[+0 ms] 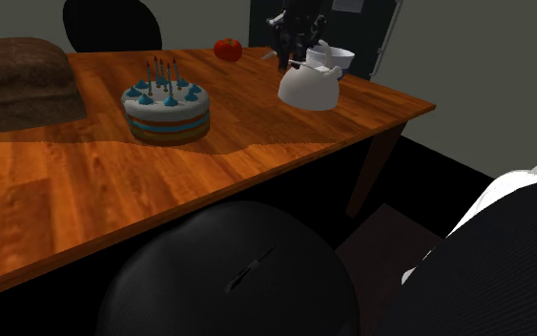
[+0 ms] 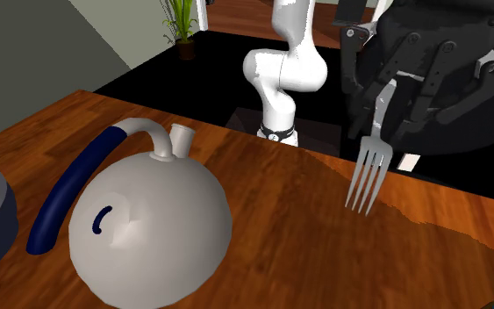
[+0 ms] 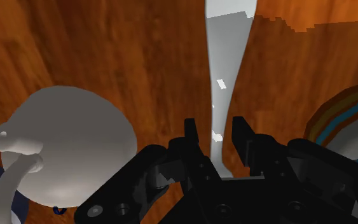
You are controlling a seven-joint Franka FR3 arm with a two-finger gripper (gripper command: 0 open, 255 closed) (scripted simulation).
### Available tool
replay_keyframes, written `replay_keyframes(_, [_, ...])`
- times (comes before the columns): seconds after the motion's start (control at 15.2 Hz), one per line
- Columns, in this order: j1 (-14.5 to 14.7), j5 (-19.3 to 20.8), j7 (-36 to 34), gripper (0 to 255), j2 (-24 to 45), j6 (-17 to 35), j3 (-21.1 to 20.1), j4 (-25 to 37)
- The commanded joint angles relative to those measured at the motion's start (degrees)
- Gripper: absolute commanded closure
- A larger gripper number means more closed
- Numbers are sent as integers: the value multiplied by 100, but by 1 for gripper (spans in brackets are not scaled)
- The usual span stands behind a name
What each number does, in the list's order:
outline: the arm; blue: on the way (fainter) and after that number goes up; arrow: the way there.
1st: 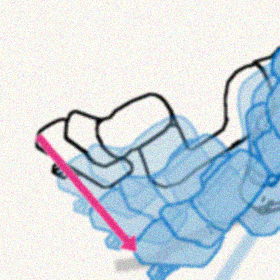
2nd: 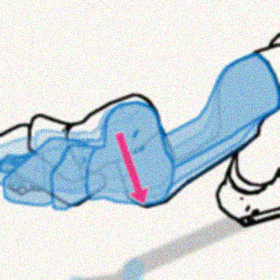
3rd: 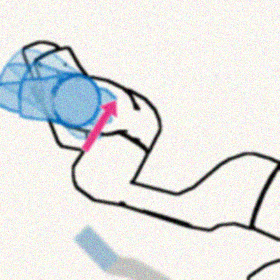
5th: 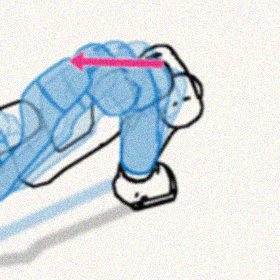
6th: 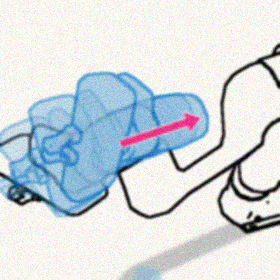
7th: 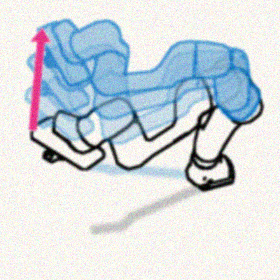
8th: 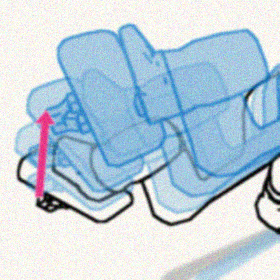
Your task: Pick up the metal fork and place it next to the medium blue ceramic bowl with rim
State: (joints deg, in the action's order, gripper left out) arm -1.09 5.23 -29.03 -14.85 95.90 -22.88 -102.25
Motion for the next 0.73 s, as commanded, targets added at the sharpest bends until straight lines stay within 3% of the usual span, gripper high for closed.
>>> replay_keyframes(0.0, [-4, 14, 4, 255, 47, -166, -11, 209])
replay_keyframes(0.4, [-18, 74, 21, 255, 214, -599, -44, 797])
replay_keyframes(0.66, [-194, -32, 643, 255, -138, -454, 404, 397])
